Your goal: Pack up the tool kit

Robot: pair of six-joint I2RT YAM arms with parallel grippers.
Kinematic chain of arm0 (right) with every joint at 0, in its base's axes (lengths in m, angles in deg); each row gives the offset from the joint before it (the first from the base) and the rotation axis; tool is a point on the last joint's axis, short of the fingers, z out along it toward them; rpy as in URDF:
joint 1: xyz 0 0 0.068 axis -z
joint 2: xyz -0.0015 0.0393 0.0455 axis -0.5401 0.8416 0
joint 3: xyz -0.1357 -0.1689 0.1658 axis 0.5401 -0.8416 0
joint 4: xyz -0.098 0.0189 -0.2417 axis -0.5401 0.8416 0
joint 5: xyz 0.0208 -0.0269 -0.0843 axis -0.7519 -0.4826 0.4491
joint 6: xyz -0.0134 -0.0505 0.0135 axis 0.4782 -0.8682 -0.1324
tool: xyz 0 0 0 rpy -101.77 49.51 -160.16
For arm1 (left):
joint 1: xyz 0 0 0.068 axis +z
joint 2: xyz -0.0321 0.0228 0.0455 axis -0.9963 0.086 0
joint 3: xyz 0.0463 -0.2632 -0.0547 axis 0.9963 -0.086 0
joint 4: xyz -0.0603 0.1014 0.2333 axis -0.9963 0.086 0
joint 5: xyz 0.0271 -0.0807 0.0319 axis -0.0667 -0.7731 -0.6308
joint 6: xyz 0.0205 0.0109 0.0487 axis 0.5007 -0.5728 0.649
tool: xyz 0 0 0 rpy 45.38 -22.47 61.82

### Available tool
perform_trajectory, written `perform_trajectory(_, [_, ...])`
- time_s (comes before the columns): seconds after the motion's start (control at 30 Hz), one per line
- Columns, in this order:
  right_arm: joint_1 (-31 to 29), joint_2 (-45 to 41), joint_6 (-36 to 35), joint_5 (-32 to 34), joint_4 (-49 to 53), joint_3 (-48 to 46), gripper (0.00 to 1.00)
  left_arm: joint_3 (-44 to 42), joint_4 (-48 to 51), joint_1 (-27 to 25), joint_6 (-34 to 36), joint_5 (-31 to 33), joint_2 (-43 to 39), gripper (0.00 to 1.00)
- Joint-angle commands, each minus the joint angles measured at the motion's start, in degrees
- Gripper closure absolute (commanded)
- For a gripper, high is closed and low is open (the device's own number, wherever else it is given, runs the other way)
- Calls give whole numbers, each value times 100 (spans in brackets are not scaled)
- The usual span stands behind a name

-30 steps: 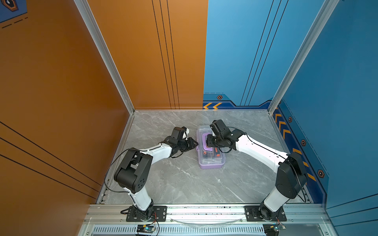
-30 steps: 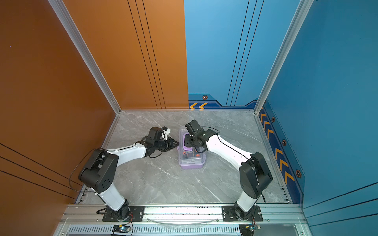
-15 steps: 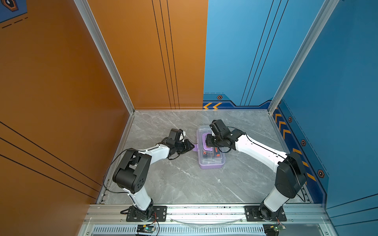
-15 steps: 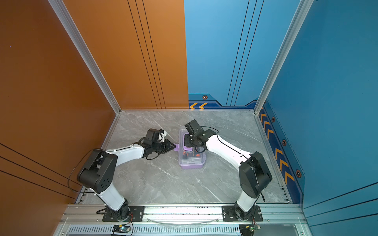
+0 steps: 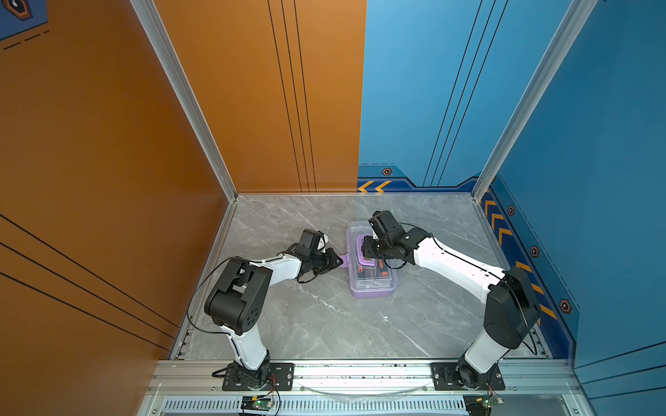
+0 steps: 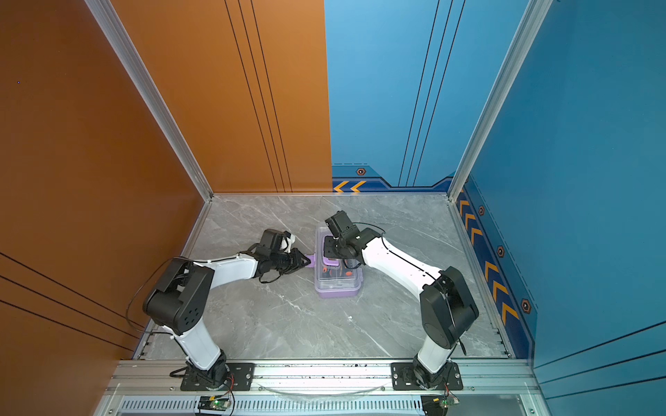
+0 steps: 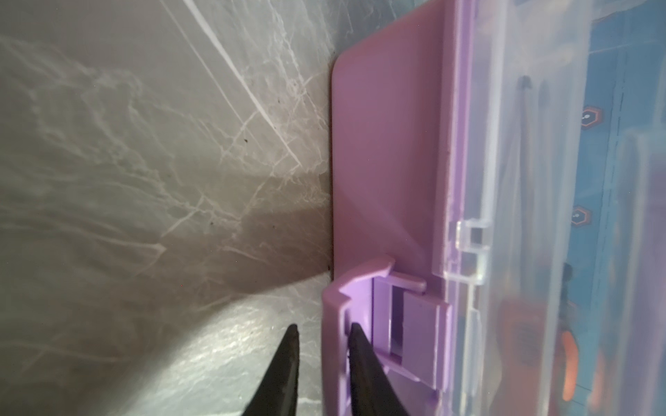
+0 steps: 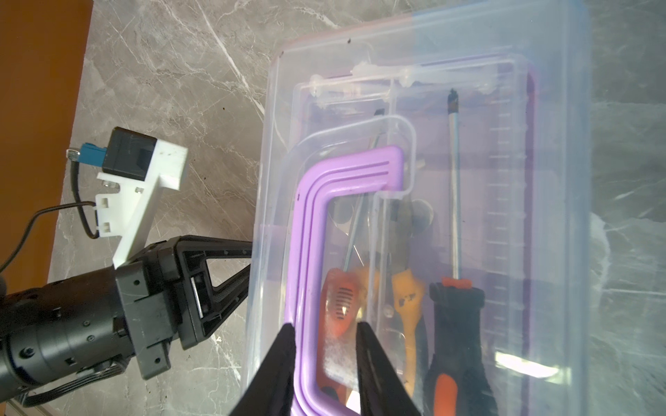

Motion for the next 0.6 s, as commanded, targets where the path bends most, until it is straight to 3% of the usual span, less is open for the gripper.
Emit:
perform_trajectory(0.0, [-33, 148, -20, -54, 131, 4, 68, 196, -81, -66, 3, -135, 103, 75])
perform_trajectory(0.57, [28, -11, -10, -22, 88, -151, 68, 99, -254, -14, -177, -173, -24, 90])
